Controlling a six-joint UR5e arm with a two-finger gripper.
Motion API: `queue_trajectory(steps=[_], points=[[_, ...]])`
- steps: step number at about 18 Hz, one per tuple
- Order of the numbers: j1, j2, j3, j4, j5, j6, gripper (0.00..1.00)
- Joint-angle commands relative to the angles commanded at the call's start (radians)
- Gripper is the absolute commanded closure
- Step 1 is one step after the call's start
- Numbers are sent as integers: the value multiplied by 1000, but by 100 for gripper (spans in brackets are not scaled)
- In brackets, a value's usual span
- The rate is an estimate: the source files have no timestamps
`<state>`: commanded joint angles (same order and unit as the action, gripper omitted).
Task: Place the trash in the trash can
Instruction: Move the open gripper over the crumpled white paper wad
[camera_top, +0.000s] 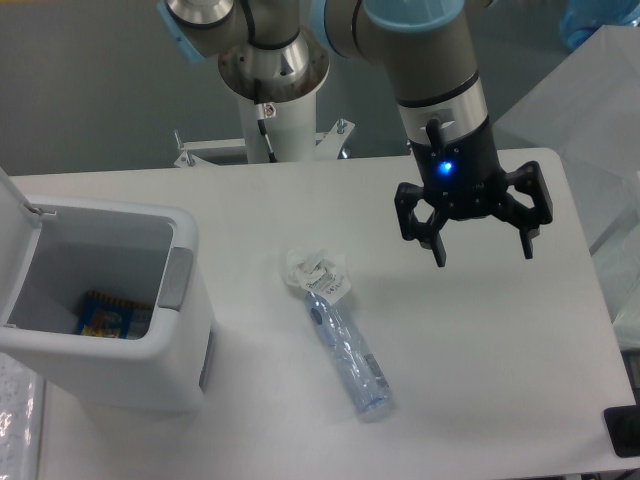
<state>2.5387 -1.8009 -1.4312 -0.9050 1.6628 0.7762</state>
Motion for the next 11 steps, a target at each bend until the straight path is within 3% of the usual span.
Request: queue_trajectory(steps=[7, 11], points=[[-5, -5, -15, 2, 2, -2, 0], [-9, -3, -83, 20, -8, 0, 0]])
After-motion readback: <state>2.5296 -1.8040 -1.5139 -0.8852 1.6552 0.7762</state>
